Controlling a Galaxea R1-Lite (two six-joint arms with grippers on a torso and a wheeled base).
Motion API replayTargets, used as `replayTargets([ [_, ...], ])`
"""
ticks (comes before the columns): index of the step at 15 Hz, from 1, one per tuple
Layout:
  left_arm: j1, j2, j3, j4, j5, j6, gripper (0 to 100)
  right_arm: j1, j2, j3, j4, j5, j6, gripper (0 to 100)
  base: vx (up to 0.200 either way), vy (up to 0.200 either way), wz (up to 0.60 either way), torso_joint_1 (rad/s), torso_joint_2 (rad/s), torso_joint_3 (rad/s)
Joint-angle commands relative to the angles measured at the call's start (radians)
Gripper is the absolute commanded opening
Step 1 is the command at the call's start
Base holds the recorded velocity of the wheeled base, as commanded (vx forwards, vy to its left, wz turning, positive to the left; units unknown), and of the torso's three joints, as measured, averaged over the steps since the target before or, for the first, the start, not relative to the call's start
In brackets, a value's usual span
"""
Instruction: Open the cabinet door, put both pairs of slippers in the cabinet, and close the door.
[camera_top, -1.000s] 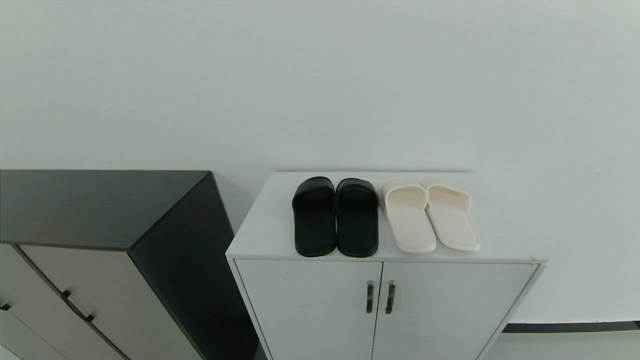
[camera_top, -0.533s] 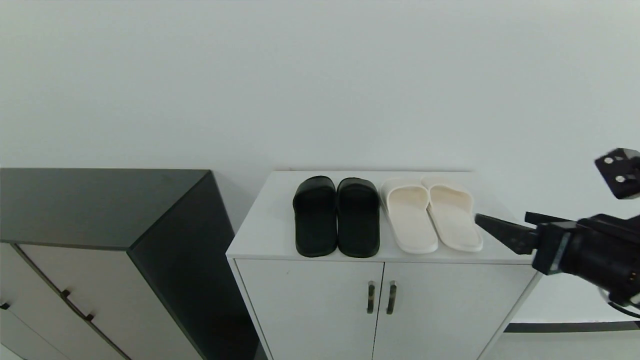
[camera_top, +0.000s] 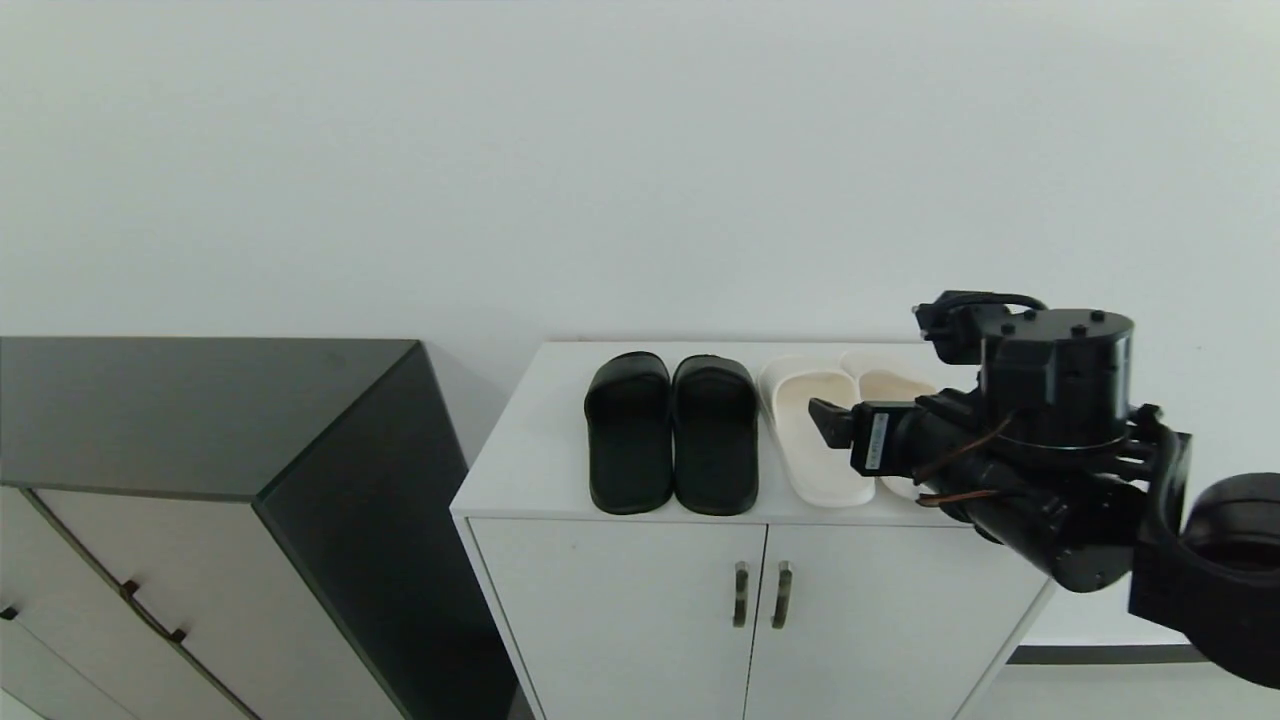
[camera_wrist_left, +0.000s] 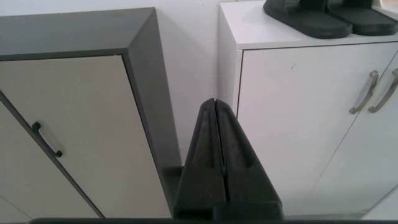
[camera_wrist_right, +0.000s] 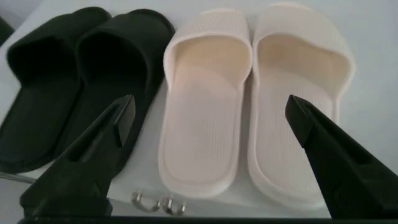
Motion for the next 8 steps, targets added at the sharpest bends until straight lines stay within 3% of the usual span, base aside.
replayTargets([
  [1, 0.0, 0.0, 0.0, 0.0, 0.0, 0.0, 0, -0.072, 0.143, -0.045, -0.056, 0.015, -0.014, 100, 0.0, 0.0, 0.0, 0.0, 0.0, 0.0],
  [8, 0.0, 0.0, 0.0, 0.0, 0.0, 0.0, 0, -0.15, 0.28, -0.163, -0.105, 0.058, -0.06, 100, 0.0, 0.0, 0.0, 0.0, 0.0, 0.0],
])
